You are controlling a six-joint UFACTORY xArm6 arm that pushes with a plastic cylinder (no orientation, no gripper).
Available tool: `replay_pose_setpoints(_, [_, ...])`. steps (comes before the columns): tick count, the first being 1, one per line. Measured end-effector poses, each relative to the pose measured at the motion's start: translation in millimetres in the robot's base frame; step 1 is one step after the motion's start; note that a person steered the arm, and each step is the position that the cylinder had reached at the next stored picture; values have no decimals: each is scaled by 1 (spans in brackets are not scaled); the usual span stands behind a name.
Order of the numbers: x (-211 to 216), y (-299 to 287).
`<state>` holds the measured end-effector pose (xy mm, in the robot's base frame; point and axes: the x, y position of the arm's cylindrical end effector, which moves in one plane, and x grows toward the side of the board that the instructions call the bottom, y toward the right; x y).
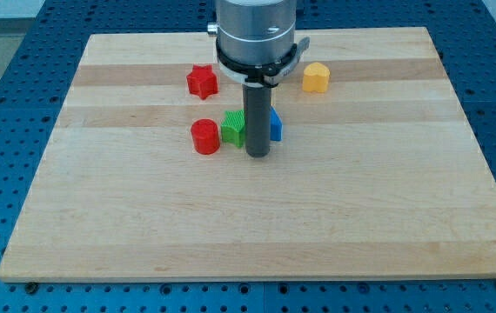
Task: Move the green star slightly up
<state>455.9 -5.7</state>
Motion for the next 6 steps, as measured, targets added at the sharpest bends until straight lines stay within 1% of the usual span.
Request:
replay_pose_setpoints(3, [0,-23])
replay_pose_setpoints(4, [-12,-23])
replay_pose_setpoints(5, [-14,-23])
replay_pose_setpoints(6, [3,-32])
